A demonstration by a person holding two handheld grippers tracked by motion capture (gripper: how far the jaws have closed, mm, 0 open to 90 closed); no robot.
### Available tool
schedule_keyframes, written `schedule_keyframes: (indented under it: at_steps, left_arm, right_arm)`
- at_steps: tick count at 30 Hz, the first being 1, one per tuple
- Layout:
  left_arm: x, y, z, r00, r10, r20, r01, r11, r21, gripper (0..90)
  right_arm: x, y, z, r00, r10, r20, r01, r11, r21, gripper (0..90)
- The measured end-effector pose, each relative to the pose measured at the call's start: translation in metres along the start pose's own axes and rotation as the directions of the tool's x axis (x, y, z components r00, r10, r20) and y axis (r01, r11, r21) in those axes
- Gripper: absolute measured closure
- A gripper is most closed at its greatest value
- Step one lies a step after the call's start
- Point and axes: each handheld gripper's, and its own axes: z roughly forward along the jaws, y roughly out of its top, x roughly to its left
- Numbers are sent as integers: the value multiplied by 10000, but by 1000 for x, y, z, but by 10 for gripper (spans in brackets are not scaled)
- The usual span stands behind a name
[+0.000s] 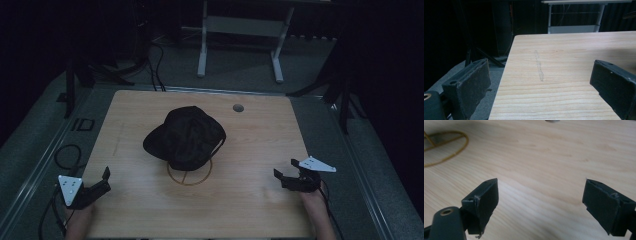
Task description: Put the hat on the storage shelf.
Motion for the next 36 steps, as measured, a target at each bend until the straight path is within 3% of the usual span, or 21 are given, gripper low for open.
schedule_keyframes:
  at_steps: [2, 6, 10, 17, 18, 20, 29, 36]
  left_arm:
    - [0, 0, 0, 10000, 0, -4, 0, 10000, -1, 34]
    - [0, 0, 0, 10000, 0, 9, 0, 10000, 0, 34]
    - [0, 0, 0, 10000, -4, 16, 4, 10000, -1, 34]
    - [0, 0, 0, 10000, -1, 17, 1, 10000, -4, 34]
    - [0, 0, 0, 10000, 3, 15, -3, 10000, -3, 34]
    - [0, 0, 0, 10000, -1, 16, 1, 10000, -3, 34]
    - [0, 0, 0, 10000, 5, 32, -5, 10000, -6, 34]
    - [0, 0, 0, 10000, -25, 32, 25, 10000, 12, 34]
  right_arm:
    - [-1, -2, -1, 9998, -12, 188, 11, 10000, 19, 133]
    - [-7, -11, -7, 9942, 84, 1069, -71, 9999, -126, 122]
    - [-11, -18, -10, 9918, 141, 1272, -170, 9996, 212, 121]
    - [-15, -28, -15, 9831, 295, 1808, -343, 9991, 234, 121]
    - [-16, -29, -19, 9753, 249, 2194, -284, 9995, 128, 121]
    - [-17, -30, -21, 9680, 276, 2494, -319, 9994, 130, 121]
    - [-22, -43, -35, 9324, 1024, 3466, -920, 9947, -465, 123]
    - [-25, -45, -36, 9305, 1384, 3390, -1255, 9903, -596, 129]
